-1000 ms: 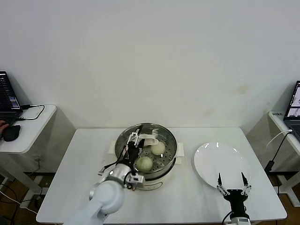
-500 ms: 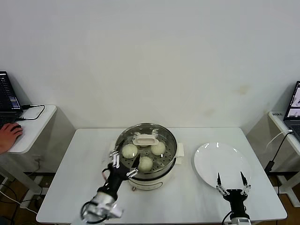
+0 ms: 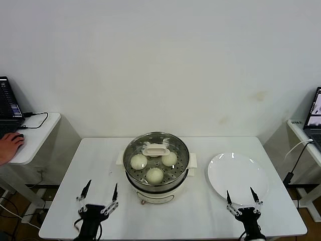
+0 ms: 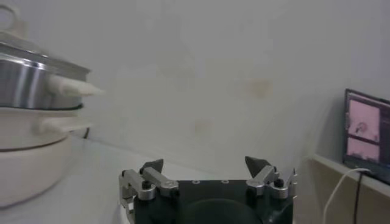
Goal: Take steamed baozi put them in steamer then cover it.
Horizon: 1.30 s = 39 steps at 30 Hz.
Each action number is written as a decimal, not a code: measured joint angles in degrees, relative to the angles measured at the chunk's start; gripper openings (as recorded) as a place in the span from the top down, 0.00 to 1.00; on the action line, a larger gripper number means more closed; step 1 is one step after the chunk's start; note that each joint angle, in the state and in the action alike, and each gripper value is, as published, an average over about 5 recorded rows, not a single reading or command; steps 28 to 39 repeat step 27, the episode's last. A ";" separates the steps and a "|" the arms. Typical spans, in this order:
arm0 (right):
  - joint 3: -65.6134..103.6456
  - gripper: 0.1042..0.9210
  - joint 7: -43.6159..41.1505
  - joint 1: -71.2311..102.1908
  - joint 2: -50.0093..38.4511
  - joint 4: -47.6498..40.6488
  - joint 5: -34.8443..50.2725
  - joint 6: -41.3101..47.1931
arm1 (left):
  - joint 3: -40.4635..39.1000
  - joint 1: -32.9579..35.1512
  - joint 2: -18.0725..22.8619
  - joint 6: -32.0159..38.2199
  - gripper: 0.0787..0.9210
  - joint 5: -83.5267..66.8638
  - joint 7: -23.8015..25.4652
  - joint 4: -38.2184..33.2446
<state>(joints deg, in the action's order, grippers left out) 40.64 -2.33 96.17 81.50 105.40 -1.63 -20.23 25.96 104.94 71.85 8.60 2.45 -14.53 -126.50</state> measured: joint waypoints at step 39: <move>-7.83 0.12 -3.10 10.33 -2.91 8.29 8.15 9.70 | 2.71 8.72 1.31 7.54 0.12 -14.26 2.66 6.63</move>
